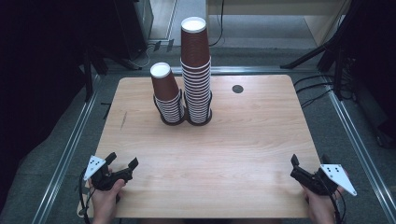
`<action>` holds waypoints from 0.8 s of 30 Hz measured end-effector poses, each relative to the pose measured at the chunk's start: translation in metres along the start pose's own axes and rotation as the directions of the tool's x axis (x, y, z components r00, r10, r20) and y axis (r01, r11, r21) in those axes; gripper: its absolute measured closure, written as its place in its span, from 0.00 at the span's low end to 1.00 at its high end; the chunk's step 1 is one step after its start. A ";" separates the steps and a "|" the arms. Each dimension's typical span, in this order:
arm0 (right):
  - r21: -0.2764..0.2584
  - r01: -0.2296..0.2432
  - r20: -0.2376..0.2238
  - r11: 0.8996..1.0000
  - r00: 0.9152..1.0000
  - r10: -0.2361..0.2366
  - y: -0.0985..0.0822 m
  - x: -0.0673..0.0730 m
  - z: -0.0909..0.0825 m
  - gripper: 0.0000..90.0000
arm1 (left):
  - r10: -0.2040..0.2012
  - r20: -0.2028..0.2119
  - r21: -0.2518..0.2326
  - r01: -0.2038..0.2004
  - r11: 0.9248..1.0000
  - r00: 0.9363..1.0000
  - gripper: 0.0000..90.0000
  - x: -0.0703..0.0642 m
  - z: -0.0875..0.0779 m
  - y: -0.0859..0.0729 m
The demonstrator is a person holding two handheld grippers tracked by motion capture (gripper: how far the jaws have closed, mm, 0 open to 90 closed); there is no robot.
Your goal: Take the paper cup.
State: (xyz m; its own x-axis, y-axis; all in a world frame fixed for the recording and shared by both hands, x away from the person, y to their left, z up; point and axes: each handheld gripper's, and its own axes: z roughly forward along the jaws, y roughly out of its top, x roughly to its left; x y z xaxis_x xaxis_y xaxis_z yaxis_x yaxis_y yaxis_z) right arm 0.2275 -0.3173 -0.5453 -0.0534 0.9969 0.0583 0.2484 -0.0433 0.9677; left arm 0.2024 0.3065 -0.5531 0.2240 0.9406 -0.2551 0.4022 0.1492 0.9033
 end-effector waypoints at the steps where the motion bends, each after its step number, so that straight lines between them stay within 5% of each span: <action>1: 0.005 0.010 0.002 1.000 1.000 -0.010 0.000 0.001 0.000 0.00 | 0.004 -0.004 0.002 -0.004 1.000 1.000 0.00 0.000 0.000 0.000; 11: 0.012 0.018 -0.051 1.000 0.999 -0.018 0.024 0.028 -0.001 0.00 | 0.001 -0.027 0.010 -0.001 1.000 1.000 0.00 -0.001 0.003 0.001; 18: -0.041 0.054 -0.125 0.998 0.990 -0.058 0.063 0.066 0.005 0.00 | -0.004 -0.024 0.013 0.004 1.000 1.000 0.00 -0.001 0.004 0.001; 24: -0.060 0.126 -0.176 0.990 0.975 -0.135 0.092 0.103 0.018 0.00 | -0.016 -0.006 0.011 0.016 1.000 1.000 0.00 0.001 0.005 0.002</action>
State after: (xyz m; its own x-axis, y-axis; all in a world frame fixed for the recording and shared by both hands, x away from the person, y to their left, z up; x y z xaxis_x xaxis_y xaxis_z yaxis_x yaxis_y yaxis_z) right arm 0.2625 -0.2170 -0.4542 -0.2563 0.9661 -0.0302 0.1810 0.0786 0.9803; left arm 0.2077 0.3065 -0.5536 0.2126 0.9398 -0.2674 0.4151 0.1609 0.8955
